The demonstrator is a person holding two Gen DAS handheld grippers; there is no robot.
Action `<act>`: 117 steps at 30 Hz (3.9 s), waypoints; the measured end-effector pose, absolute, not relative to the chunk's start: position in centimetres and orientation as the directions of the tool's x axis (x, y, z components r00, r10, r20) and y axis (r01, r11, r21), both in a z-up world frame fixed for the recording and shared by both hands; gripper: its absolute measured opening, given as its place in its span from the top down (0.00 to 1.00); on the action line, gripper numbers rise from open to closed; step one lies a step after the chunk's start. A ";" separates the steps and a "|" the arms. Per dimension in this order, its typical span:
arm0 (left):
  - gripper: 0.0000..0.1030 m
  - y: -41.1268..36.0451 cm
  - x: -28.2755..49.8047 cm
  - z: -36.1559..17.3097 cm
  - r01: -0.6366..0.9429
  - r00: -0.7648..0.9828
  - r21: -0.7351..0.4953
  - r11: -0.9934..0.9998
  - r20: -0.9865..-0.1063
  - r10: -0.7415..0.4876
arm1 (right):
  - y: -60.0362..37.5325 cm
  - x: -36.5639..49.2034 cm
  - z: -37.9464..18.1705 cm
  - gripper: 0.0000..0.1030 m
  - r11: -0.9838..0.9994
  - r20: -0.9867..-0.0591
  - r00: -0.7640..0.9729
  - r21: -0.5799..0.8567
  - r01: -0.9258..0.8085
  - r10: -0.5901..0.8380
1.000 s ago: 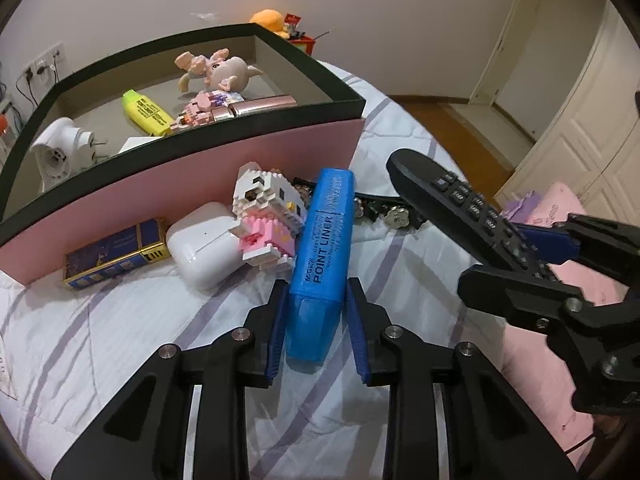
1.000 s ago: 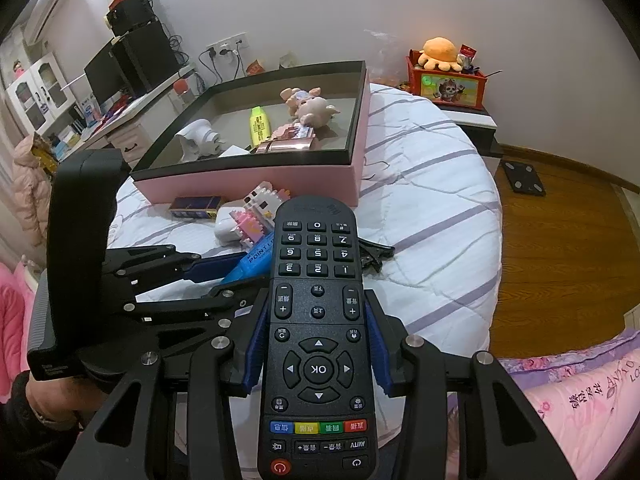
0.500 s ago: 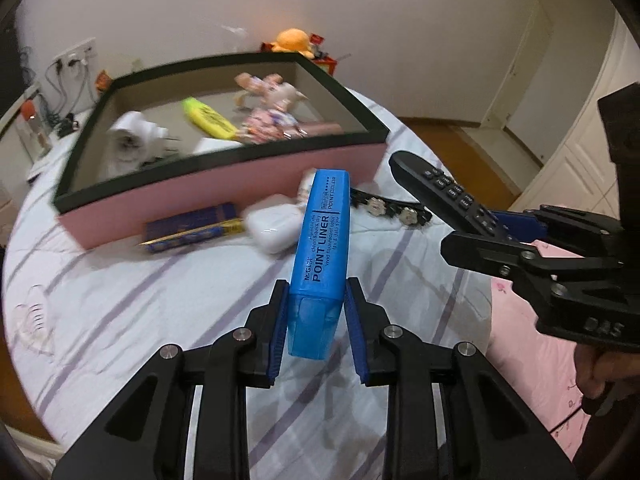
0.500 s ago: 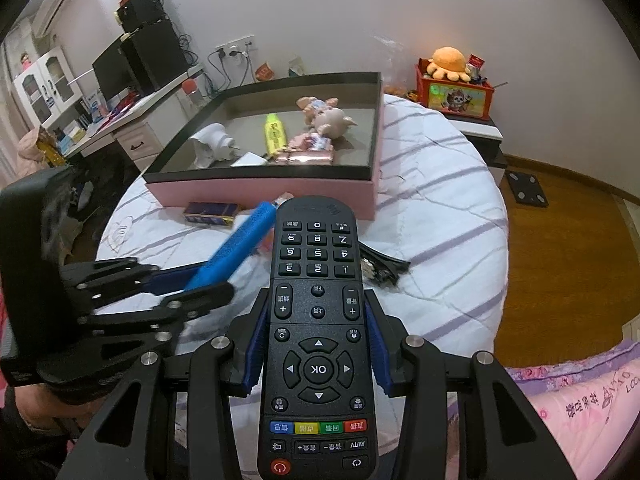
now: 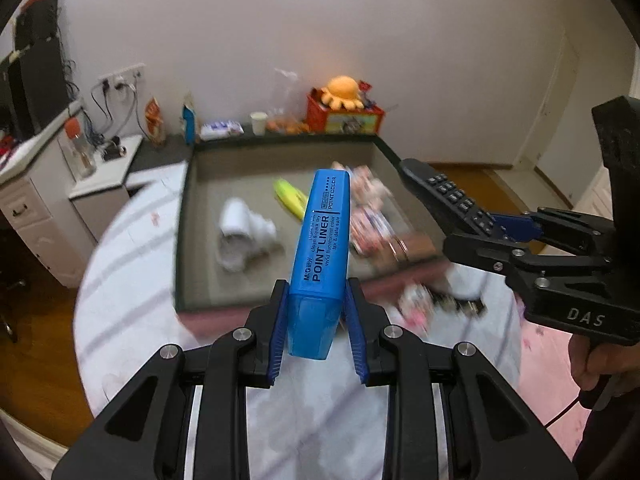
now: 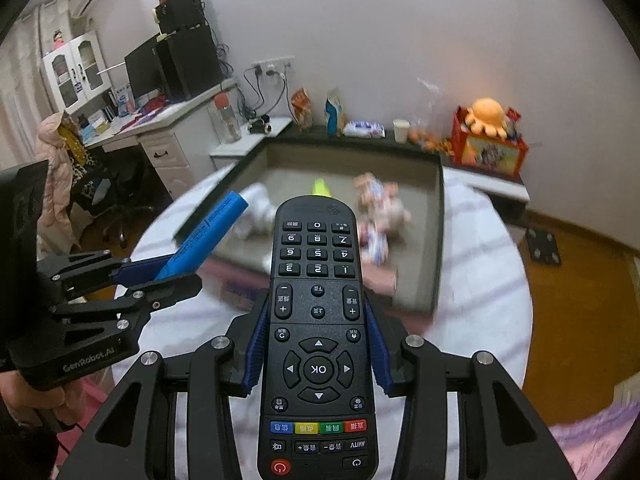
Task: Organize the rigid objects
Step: 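Carry marker and remote over the box, lower them in and open both tools, then withdraw both tools toward the remaining objects beside the box, then grasp the Hello Kitty block toy with the right tool while the left tool grasps the small blue box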
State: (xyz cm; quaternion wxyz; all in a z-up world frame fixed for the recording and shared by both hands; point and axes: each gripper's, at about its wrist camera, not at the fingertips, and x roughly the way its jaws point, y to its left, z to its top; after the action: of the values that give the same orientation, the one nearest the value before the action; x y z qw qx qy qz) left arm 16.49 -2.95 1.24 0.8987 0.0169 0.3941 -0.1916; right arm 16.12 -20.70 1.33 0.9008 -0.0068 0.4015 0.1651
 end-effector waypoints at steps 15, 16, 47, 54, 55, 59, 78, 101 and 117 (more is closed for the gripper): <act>0.71 -2.8 26.8 -2.4 0.287 0.578 -0.105 0.952 -0.774 -0.259 | -19.8 27.9 -5.3 0.56 0.957 -0.813 0.512 0.184 -0.223 0.276; 0.62 -2.9 27.0 -2.5 0.283 0.577 -0.100 0.954 -0.777 -0.253 | -19.9 28.0 -5.3 0.53 0.958 -0.814 0.511 0.187 -0.218 0.275; 0.00 0.9 10.7 -1.6 0.124 0.651 -0.121 0.985 -0.739 -0.173 | -26.1 9.5 -1.5 0.25 0.978 -0.736 0.652 0.204 -0.042 0.181; 0.00 0.0 9.1 -2.4 0.130 0.644 -0.104 0.986 -0.747 -0.164 | -25.7 7.8 -2.8 0.25 0.976 -0.753 0.628 0.210 -0.053 0.196; 0.00 0.0 9.1 -2.4 0.132 0.644 -0.102 0.986 -0.747 -0.163 | -25.5 7.7 -2.8 0.25 0.976 -0.753 0.628 0.208 -0.058 0.198; 0.00 -0.1 9.2 -2.4 0.138 0.643 -0.108 0.984 -0.747 -0.172 | -25.1 7.9 -3.0 0.25 0.978 -0.755 0.625 0.198 -0.072 0.199; 0.00 -1.8 15.3 -7.3 0.138 0.567 -0.094 0.986 -0.809 -0.157 | -20.9 13.8 -7.2 0.25 0.968 -0.816 0.527 0.156 -0.194 0.237; 0.00 -5.3 18.6 -9.7 0.110 0.536 -0.131 0.985 -0.827 -0.170 | -20.9 14.5 -8.0 0.52 0.964 -0.822 0.522 0.113 -0.242 0.228; 0.05 -6.0 19.3 -10.7 0.136 0.554 -0.014 0.991 -0.828 -0.087 | -20.8 14.8 -7.9 0.52 0.968 -0.819 0.529 0.117 -0.221 0.219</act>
State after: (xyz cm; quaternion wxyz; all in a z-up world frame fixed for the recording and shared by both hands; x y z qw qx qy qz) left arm 19.27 -6.03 -10.70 0.8811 0.0258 0.4679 -0.0633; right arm 14.78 -20.79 -7.91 0.8745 -0.0006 0.4685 0.1258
